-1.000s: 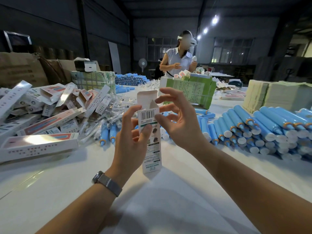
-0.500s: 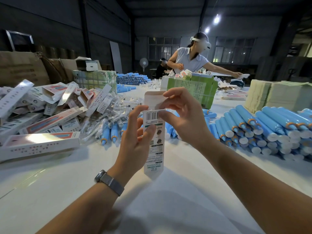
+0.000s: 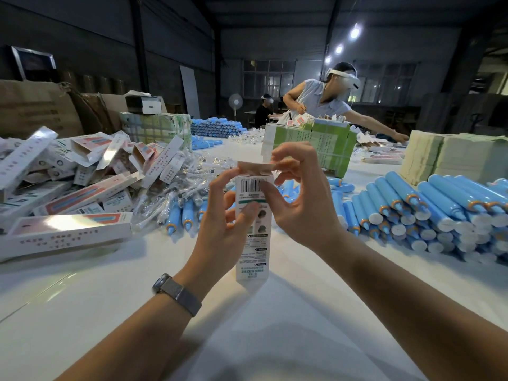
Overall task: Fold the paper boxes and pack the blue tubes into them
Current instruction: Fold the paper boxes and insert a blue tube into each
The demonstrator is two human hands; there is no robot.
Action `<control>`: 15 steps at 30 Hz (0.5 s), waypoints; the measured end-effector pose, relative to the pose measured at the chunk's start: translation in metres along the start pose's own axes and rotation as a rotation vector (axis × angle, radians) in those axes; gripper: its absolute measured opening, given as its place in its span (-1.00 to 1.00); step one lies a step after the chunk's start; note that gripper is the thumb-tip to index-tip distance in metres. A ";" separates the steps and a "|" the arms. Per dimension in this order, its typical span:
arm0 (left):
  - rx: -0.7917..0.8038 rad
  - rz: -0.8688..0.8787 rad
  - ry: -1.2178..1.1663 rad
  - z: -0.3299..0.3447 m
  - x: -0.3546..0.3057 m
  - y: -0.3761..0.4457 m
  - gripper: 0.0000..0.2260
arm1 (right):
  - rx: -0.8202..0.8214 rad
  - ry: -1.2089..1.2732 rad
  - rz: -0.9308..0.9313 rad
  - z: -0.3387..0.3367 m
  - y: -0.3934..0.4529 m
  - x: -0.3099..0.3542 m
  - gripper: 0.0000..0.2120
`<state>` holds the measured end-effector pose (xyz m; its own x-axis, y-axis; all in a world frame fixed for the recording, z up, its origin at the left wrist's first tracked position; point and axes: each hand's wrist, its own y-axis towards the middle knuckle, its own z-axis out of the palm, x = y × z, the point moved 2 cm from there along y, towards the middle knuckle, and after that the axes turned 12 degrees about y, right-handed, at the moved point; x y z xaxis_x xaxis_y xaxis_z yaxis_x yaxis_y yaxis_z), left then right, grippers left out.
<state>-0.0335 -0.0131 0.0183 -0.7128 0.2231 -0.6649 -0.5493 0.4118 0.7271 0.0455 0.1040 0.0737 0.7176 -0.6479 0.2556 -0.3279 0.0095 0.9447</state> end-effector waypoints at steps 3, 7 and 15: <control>-0.012 -0.013 -0.019 0.001 -0.001 0.001 -0.52 | 0.015 0.028 0.062 0.001 0.001 0.000 -0.58; -0.033 -0.082 -0.083 0.001 0.002 0.001 -0.44 | 0.045 0.016 0.101 -0.001 0.002 -0.002 -0.72; -0.004 -0.009 0.002 0.001 -0.002 0.001 -0.49 | 0.110 0.103 0.172 -0.008 0.009 0.003 -0.90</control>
<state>-0.0322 -0.0124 0.0208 -0.7085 0.2179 -0.6712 -0.5575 0.4104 0.7217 0.0497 0.1089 0.0844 0.7024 -0.5623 0.4363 -0.5120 0.0266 0.8586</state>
